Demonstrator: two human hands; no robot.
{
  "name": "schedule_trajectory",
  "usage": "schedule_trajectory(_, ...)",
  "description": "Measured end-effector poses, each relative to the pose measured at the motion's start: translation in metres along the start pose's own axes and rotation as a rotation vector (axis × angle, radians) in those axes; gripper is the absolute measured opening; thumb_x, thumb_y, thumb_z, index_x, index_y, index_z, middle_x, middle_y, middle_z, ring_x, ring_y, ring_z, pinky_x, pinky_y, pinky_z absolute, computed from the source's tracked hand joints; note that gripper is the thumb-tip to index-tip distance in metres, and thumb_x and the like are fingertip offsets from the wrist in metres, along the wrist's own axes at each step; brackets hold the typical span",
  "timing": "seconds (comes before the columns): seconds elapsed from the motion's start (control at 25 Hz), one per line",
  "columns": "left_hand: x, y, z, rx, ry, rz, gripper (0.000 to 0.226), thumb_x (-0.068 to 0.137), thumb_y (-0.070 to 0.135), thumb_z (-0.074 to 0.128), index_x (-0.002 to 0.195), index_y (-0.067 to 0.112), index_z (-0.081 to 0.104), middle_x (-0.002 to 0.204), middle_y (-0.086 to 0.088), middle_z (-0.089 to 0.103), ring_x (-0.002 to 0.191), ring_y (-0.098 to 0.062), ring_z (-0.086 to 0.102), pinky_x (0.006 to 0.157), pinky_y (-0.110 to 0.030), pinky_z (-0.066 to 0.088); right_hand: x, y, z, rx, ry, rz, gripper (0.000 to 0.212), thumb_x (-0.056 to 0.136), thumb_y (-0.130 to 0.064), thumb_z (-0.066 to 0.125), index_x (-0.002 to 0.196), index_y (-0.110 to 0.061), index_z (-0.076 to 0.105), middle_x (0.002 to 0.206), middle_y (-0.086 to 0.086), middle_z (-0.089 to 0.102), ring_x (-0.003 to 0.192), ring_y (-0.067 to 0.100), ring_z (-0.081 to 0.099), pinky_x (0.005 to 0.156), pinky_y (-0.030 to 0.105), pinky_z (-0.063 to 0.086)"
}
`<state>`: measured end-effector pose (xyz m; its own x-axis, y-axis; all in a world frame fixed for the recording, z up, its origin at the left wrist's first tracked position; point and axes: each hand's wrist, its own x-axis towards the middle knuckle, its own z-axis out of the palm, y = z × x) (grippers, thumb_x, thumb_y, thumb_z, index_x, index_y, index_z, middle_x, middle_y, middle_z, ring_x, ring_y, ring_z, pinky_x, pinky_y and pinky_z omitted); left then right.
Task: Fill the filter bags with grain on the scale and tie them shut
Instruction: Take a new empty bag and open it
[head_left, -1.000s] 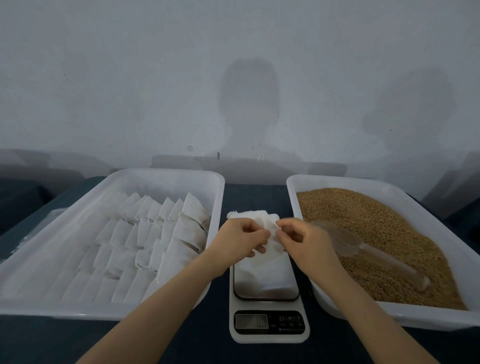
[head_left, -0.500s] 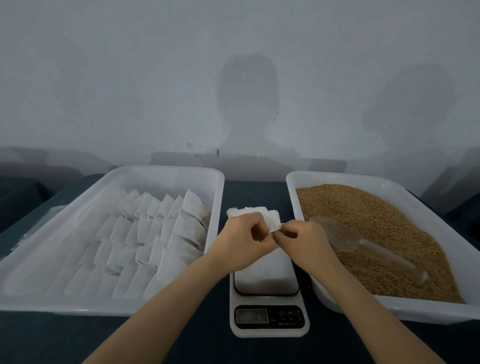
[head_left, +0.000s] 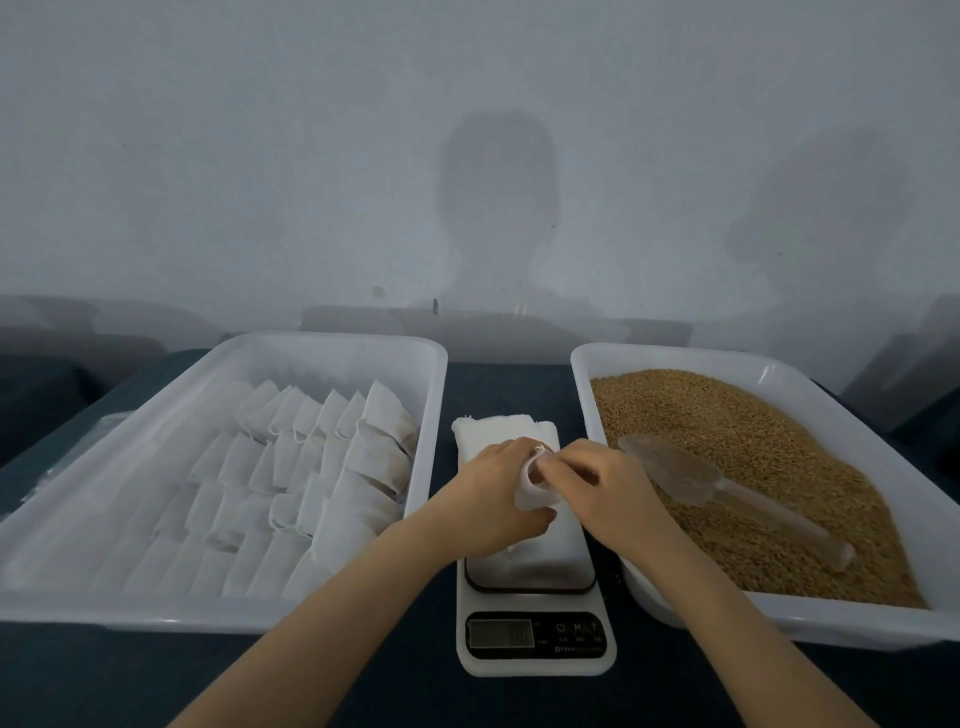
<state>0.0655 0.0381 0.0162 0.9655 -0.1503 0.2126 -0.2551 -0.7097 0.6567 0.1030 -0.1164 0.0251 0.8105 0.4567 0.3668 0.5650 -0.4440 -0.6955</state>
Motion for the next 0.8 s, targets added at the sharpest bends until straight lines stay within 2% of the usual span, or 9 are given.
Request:
schedule_trajectory(0.08,0.002,-0.002,-0.002,-0.102,-0.003,-0.076,0.040,0.078,0.024,0.072,0.113,0.024,0.052,0.102,0.012,0.060,0.089,-0.004,0.060,0.071,-0.008,0.044,0.000,0.000,-0.002,0.005,-0.018,-0.021,0.022,0.091,-0.029,0.056,0.077,-0.019,0.070,0.081,-0.008,0.064,0.080,0.004,0.056,0.067,0.016,0.044)
schedule_trajectory(0.16,0.004,-0.005,-0.005,-0.167,0.012,-0.138,0.034,0.078,0.026,0.071,0.105,0.029,0.049,0.093,0.014,0.060,0.079,-0.003,0.060,0.062,-0.003,0.042,-0.001,0.000,-0.003,-0.023,-0.055,-0.075,0.018,0.089,-0.027,0.060,0.083,-0.017,0.072,0.093,-0.011,0.063,0.092,0.002,0.052,0.075,0.011,0.040)
schedule_trajectory(0.24,0.006,-0.007,-0.007,-0.177,-0.015,-0.173,0.029,0.079,0.026,0.067,0.092,0.033,0.043,0.084,0.014,0.054,0.067,-0.001,0.054,0.056,-0.005,0.040,-0.002,0.000,-0.003,-0.065,-0.055,-0.127,0.012,0.086,-0.025,0.065,0.083,-0.017,0.074,0.100,-0.012,0.060,0.101,0.001,0.046,0.081,0.009,0.034)
schedule_trajectory(0.32,0.006,-0.008,-0.007,-0.211,-0.049,-0.185,0.029,0.078,0.024,0.066,0.089,0.033,0.041,0.082,0.011,0.053,0.062,0.001,0.052,0.053,-0.006,0.038,-0.001,0.000,-0.004,-0.086,-0.046,-0.143,0.011,0.086,-0.023,0.066,0.083,-0.016,0.074,0.102,-0.012,0.059,0.103,0.004,0.044,0.083,0.009,0.031)
schedule_trajectory(0.44,0.003,-0.006,-0.007,-0.224,-0.060,-0.169,0.034,0.077,0.021,0.068,0.094,0.032,0.041,0.088,0.007,0.056,0.066,0.006,0.055,0.053,-0.005,0.039,0.000,0.000,-0.003,-0.105,-0.049,-0.120,0.014,0.088,-0.022,0.063,0.082,-0.013,0.072,0.100,-0.015,0.056,0.103,0.004,0.044,0.080,0.006,0.031)
schedule_trajectory(0.56,0.000,-0.001,-0.007,-0.201,-0.032,-0.148,0.050,0.078,0.032,0.074,0.113,0.031,0.039,0.099,0.015,0.055,0.082,0.000,0.058,0.060,-0.003,0.042,0.001,0.000,-0.002,-0.095,-0.017,-0.087,0.015,0.087,-0.022,0.064,0.080,-0.011,0.072,0.097,-0.020,0.055,0.100,0.001,0.045,0.077,0.008,0.034)
schedule_trajectory(0.68,-0.001,0.004,-0.005,-0.144,-0.023,-0.131,0.064,0.075,0.041,0.078,0.124,0.028,0.040,0.105,0.019,0.053,0.090,0.001,0.056,0.068,-0.008,0.043,0.002,0.000,-0.002,-0.094,-0.013,-0.066,0.017,0.086,-0.024,0.064,0.081,-0.010,0.072,0.095,-0.021,0.056,0.098,-0.001,0.046,0.073,0.004,0.036)
schedule_trajectory(0.8,0.000,0.003,-0.005,-0.126,-0.033,-0.147,0.053,0.080,0.033,0.074,0.122,0.025,0.043,0.098,0.018,0.055,0.084,0.000,0.057,0.060,-0.004,0.042,0.001,-0.001,-0.002,-0.074,-0.025,-0.056,0.016,0.087,-0.025,0.063,0.080,-0.013,0.071,0.094,-0.016,0.059,0.095,0.000,0.049,0.072,0.004,0.036)
